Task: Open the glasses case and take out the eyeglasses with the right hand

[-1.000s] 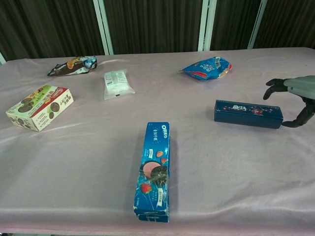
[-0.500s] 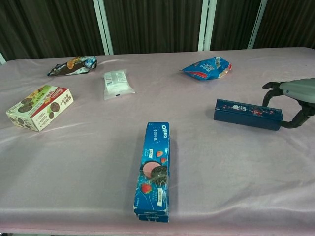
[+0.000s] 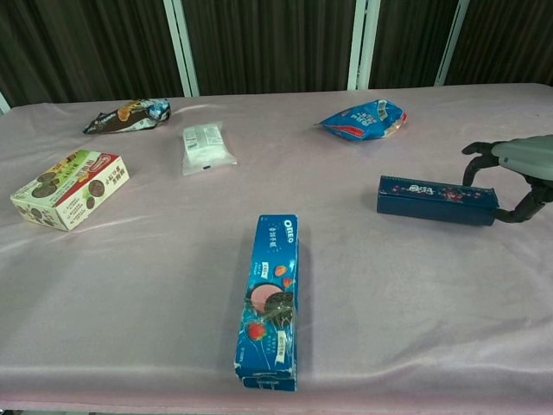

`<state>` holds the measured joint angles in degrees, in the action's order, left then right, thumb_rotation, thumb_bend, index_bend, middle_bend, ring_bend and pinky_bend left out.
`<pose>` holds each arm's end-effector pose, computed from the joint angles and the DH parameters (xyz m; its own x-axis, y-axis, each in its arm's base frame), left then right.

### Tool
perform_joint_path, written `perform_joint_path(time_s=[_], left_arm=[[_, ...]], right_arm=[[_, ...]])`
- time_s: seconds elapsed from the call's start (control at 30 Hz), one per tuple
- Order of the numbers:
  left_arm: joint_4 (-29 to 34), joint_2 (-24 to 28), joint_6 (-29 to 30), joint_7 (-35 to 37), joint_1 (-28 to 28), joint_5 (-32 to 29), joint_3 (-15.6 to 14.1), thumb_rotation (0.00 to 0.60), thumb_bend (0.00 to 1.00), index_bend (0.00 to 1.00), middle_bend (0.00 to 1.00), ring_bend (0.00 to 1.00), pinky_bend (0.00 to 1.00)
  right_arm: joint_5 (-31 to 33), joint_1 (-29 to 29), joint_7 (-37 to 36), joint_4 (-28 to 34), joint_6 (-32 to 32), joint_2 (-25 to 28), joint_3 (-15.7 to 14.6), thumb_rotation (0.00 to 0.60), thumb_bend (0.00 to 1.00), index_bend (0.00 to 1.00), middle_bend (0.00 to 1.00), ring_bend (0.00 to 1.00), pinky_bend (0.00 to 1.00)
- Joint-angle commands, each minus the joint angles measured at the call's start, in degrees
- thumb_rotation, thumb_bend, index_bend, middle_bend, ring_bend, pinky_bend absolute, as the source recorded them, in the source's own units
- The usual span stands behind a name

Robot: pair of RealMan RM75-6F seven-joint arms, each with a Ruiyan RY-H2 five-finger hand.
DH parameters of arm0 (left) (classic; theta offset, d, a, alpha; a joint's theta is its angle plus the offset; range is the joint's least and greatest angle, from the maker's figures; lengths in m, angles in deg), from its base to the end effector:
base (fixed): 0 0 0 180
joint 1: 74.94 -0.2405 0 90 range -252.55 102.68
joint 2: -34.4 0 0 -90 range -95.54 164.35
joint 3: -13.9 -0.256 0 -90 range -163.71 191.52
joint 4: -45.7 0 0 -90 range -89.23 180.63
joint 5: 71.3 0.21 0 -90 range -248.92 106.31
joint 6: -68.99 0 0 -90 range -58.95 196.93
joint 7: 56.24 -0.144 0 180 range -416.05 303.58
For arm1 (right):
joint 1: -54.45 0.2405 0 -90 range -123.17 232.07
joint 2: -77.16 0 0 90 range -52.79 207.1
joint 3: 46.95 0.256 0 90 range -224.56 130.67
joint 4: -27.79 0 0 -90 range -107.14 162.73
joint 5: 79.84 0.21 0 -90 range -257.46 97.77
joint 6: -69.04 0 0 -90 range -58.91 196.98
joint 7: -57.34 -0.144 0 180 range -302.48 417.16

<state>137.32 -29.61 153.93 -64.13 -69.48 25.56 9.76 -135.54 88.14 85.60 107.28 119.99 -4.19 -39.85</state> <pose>-0.2972 0.1550 0.1340 0.5485 0.0899 0.8313 0.8254 -0.2174 -0.5210 -0.2702 -0.3325 0.0291 0.6131 -0.3584 0.7040 -0.7815 -0.1450 0.6068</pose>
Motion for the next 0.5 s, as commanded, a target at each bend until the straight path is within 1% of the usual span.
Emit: perform_joint_path(time_s=[0.03,0.5], left_arm=[[0.0,0.0,0.0,0.0,0.0,0.0,0.0,0.600,0.43,0.00,0.02,0.03,0.00],[0.0,0.0,0.0,0.0,0.0,0.0,0.0,0.600,0.43,0.00,0.02,0.03,0.00]], right_arm=[[0.2,0.1,0.3,0.5,0.4,0.3,-0.1,0.600,0.65,0.49,0.00,0.00,0.00],[3.0,1.1,2.2,1.5,0.7,1.3,-0.9,0.600,0.76,0.57,0.00,0.00,0.00]])
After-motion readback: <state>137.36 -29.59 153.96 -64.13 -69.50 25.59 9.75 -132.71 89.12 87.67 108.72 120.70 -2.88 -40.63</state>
